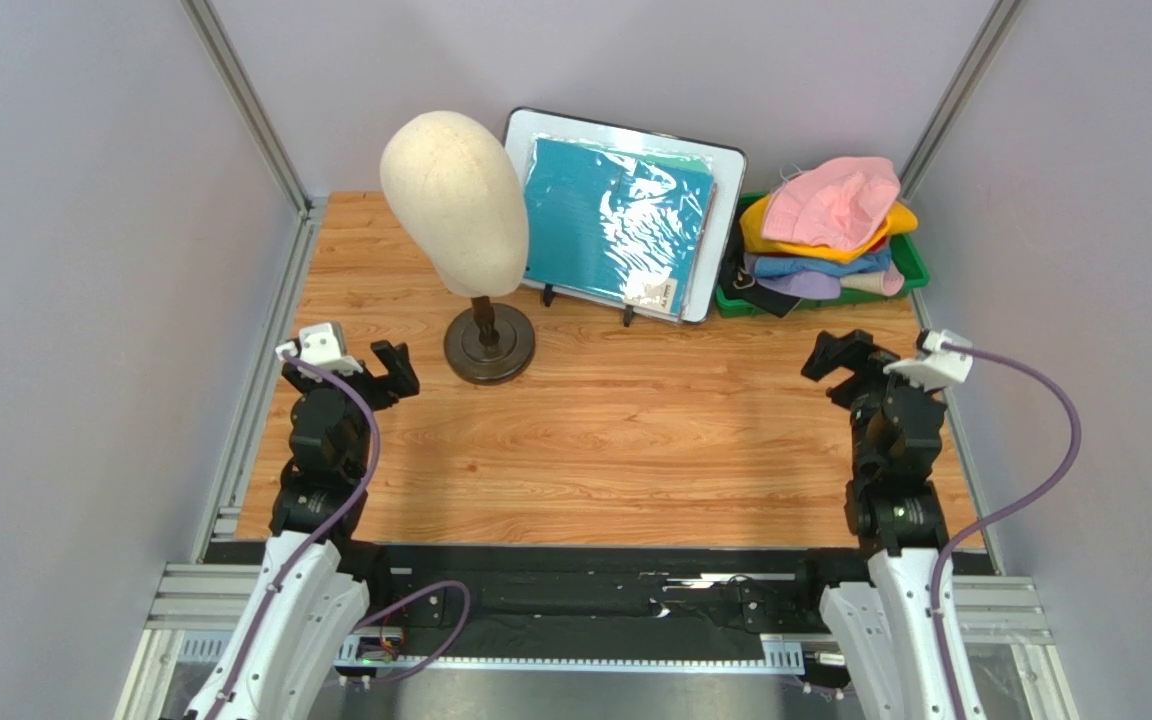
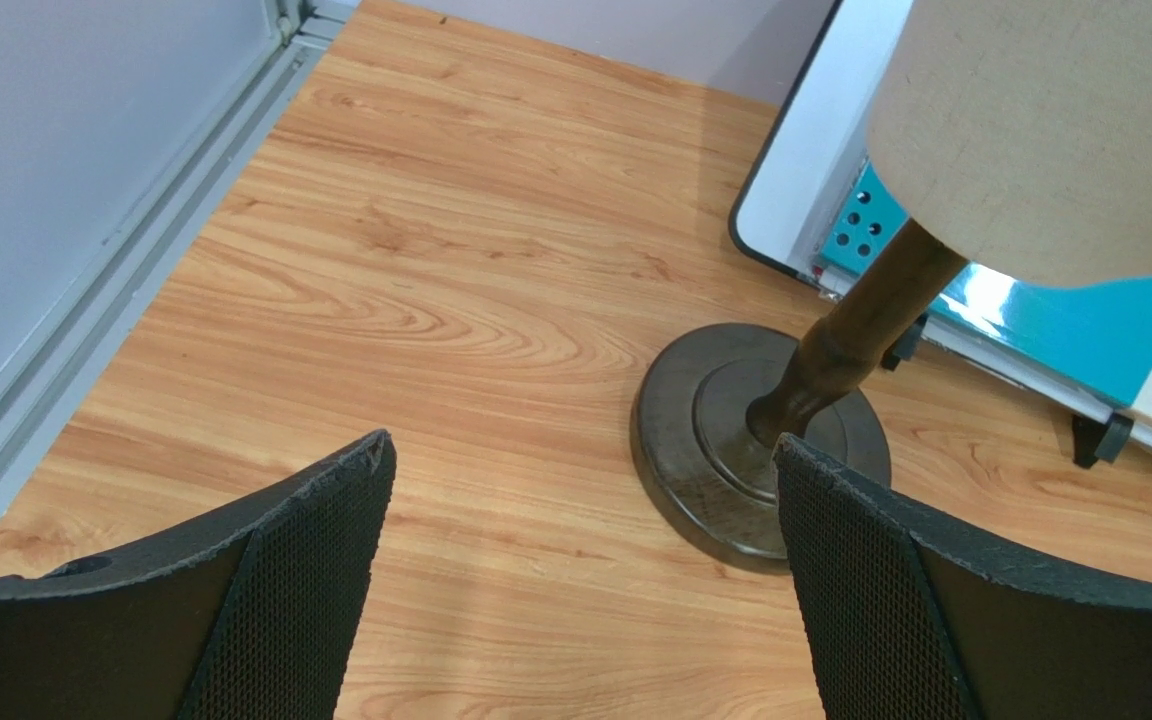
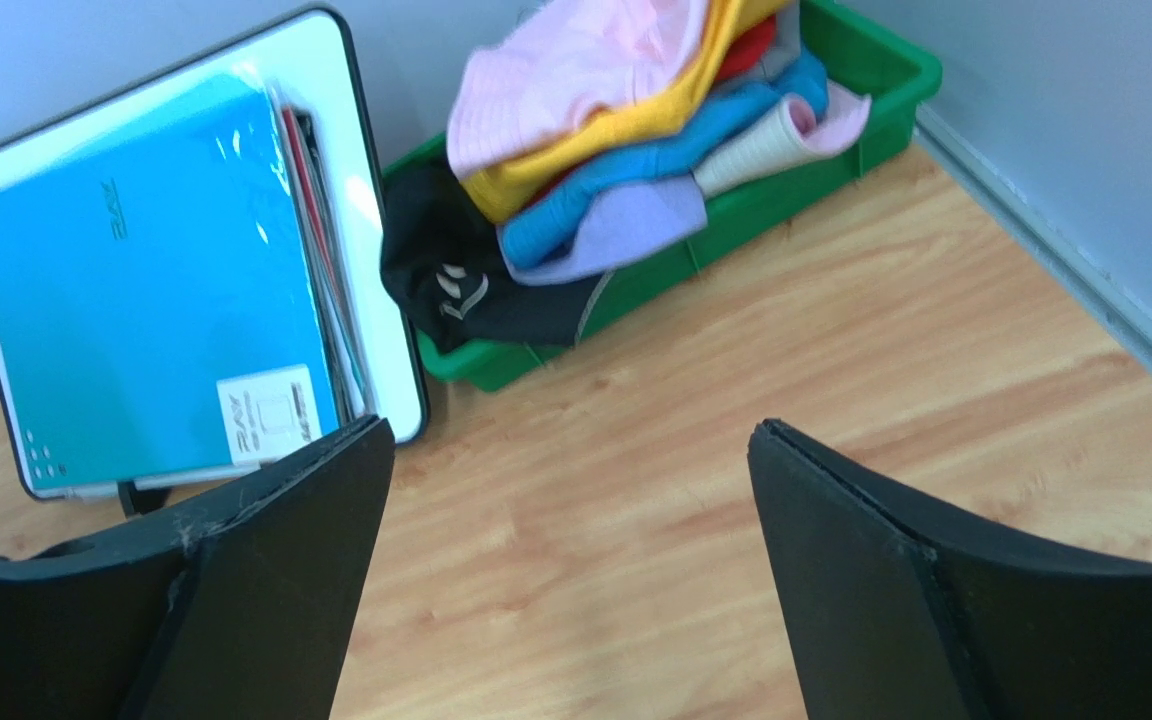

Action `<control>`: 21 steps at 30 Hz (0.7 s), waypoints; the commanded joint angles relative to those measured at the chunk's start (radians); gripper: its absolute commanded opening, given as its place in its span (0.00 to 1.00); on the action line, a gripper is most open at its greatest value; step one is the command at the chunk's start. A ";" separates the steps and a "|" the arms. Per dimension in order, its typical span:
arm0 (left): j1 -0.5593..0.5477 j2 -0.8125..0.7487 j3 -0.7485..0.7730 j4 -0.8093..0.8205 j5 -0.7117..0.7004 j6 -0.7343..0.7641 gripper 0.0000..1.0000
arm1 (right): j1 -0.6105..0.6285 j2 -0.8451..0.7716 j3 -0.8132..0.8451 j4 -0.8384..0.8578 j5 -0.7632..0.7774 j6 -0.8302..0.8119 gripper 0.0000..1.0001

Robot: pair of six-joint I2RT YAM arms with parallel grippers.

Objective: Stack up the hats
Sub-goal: Pick up the hat from the bin.

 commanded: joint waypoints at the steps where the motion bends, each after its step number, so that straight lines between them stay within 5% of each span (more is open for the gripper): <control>1: -0.003 0.010 0.035 0.037 0.052 0.036 0.99 | 0.001 0.266 0.254 -0.012 0.010 -0.005 0.93; 9: -0.003 -0.001 0.026 0.043 0.050 0.045 0.99 | 0.001 0.880 0.920 -0.289 -0.056 -0.046 0.87; 21: -0.003 0.013 0.022 0.053 0.014 0.062 1.00 | -0.001 1.495 1.407 -0.377 0.004 -0.081 0.84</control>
